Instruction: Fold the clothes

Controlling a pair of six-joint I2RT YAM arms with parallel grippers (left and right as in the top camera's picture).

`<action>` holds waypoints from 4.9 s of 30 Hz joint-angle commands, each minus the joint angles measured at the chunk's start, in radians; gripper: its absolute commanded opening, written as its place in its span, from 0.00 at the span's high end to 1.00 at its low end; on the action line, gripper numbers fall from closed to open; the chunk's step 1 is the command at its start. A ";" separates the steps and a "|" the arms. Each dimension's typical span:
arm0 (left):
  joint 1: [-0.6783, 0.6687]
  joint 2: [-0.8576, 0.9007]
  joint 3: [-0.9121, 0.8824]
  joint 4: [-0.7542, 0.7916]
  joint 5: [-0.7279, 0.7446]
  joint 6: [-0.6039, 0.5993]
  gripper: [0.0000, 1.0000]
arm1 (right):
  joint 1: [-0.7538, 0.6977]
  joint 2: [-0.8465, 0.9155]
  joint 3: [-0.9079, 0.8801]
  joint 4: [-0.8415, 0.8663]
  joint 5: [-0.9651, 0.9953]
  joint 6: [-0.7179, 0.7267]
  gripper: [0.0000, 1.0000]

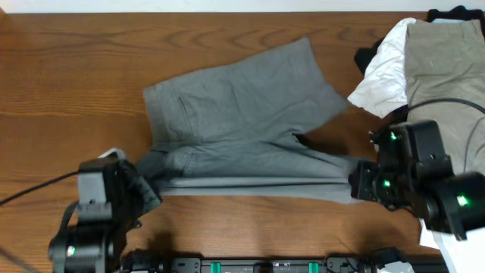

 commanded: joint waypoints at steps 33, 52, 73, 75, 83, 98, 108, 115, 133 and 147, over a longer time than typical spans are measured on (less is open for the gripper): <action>0.011 0.568 0.050 0.717 -0.248 -0.017 0.94 | -0.096 0.552 0.067 0.708 0.299 -0.190 0.99; 0.011 0.867 0.050 1.124 -0.299 -0.018 0.94 | -0.126 0.888 0.067 1.058 0.213 -0.202 0.99; 0.010 0.875 0.051 1.146 -0.178 0.075 0.02 | -0.108 0.866 0.075 1.218 0.066 -0.205 0.01; 0.010 0.870 0.051 1.099 -0.140 0.084 0.02 | -0.096 0.857 0.075 1.169 0.041 -0.221 0.01; 0.010 0.869 0.050 0.981 -0.124 0.164 0.02 | -0.053 0.874 0.073 1.045 0.132 0.078 0.01; 0.010 0.869 0.050 0.936 -0.177 0.167 0.02 | 0.079 1.028 0.069 1.265 0.274 0.355 0.07; 0.010 0.869 0.050 0.914 -0.177 0.167 0.02 | 0.079 1.072 0.070 1.429 0.266 0.259 0.87; 0.010 0.869 0.050 0.909 -0.177 0.167 0.02 | 0.079 1.064 0.081 1.585 0.248 0.232 0.99; 0.010 0.869 0.050 0.903 -0.195 0.167 0.02 | 0.070 1.181 0.101 1.809 0.254 0.186 0.01; 0.010 0.873 0.050 0.800 -0.064 0.259 0.02 | -0.044 0.723 0.106 1.148 0.126 -0.135 0.01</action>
